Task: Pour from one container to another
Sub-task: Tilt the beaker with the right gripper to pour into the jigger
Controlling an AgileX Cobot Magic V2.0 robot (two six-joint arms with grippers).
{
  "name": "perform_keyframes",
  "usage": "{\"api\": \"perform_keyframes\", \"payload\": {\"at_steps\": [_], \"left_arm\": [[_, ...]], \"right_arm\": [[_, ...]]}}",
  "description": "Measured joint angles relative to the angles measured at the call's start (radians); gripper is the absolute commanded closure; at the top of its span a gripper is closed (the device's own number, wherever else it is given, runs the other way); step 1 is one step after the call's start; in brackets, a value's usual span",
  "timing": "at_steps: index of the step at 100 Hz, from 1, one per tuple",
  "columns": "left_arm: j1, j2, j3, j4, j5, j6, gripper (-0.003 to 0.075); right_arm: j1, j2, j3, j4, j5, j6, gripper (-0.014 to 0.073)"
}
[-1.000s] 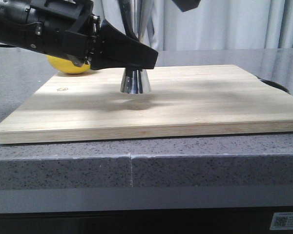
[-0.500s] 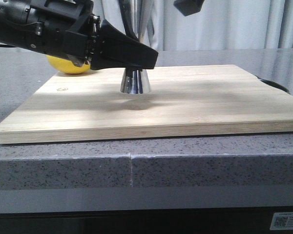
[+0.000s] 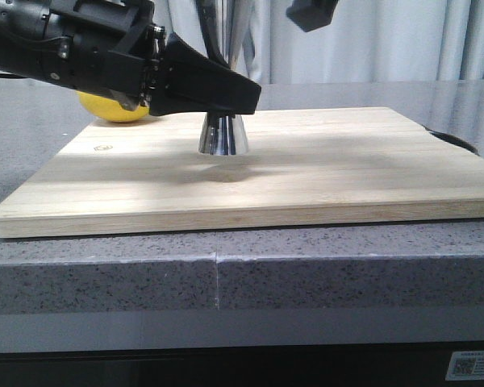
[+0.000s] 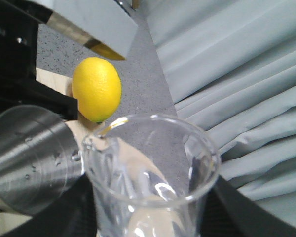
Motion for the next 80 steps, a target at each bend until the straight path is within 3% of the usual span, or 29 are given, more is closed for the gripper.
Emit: {"api": "perform_keyframes", "payload": {"at_steps": [80], "left_arm": [[0.0, 0.0, 0.0, 0.004, 0.0, 0.0, 0.0739]], "right_arm": [[0.0, 0.0, 0.0, -0.072, 0.0, 0.0, 0.0421]]}}
